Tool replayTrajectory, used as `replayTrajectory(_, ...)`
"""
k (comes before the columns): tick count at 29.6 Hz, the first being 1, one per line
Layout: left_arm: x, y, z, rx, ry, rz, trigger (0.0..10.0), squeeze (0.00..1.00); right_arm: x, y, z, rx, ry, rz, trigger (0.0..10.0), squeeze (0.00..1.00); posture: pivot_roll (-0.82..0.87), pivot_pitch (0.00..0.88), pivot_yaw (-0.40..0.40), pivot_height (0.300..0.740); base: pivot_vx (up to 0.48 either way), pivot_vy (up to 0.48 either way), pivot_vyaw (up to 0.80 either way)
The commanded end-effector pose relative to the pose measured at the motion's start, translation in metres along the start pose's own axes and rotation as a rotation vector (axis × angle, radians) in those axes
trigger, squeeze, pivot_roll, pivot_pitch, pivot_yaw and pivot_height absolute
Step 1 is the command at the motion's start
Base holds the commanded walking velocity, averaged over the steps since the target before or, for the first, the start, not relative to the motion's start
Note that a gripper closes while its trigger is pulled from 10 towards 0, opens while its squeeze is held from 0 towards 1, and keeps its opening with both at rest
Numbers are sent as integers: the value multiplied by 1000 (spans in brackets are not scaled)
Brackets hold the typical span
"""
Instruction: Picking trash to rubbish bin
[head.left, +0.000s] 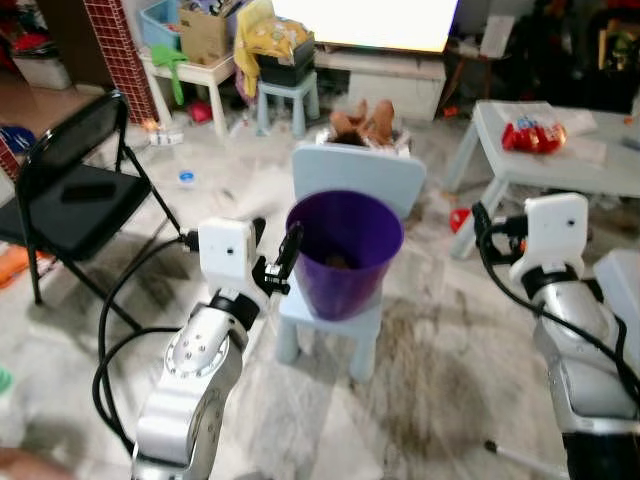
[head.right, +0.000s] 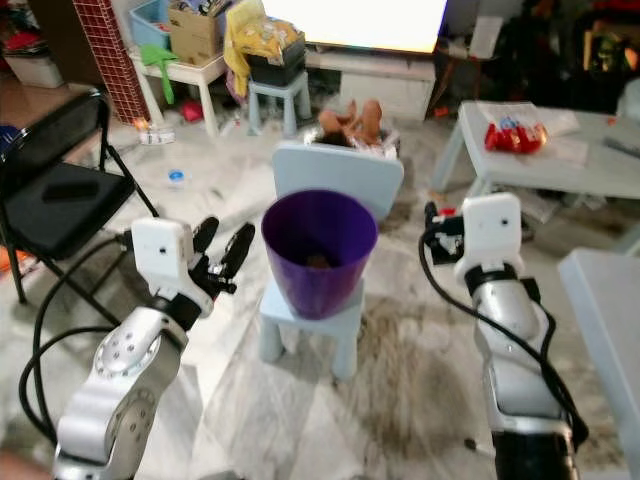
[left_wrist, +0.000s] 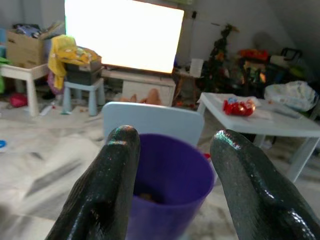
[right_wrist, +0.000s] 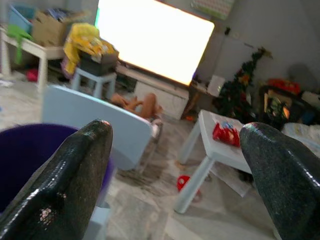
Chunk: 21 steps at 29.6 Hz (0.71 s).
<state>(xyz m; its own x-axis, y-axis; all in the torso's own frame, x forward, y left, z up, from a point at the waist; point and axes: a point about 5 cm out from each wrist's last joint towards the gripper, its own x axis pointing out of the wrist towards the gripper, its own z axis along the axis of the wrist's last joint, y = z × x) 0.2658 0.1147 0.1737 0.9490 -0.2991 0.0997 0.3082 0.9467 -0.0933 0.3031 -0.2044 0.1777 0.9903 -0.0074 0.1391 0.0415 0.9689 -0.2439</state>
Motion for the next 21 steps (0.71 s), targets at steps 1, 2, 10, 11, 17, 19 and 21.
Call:
replayTrajectory(1,0,-1,0,-7,1,-1,10000,0,0,-3,3,-4,-5,-4,10000,0,48,92,-66,740,-304,0,0)
replayTrajectory(2,0,-1,0,-7,1,-1,10000,0,0,-3,3,-4,-5,-4,10000,0,48,92,-66,740,-304,0,0)
replayTrajectory(10,0,-1,0,-4,1,-1,10000,0,1,-2,3,-3,-7,2,10000,0,48,92,-66,740,-309,0,0)
replayTrajectory(11,0,-1,0,-4,2,-1,10000,0,1,-2,3,-3,-7,3,10000,0,48,92,-66,740,-311,0,0)
replayTrajectory(17,0,-2,-1,-7,4,-6,10000,0,2,-2,3,-2,-7,5,10000,0,49,94,-67,740,-307,0,0)
replayTrajectory(19,0,-2,-1,-7,5,-7,10000,0,2,-2,3,-2,-6,5,10000,0,49,94,-67,740,-309,0,0)
replayTrajectory(21,1,-2,-1,-7,4,-7,10000,0,2,-2,3,-2,-5,6,10000,0,49,94,-67,740,-304,0,0)
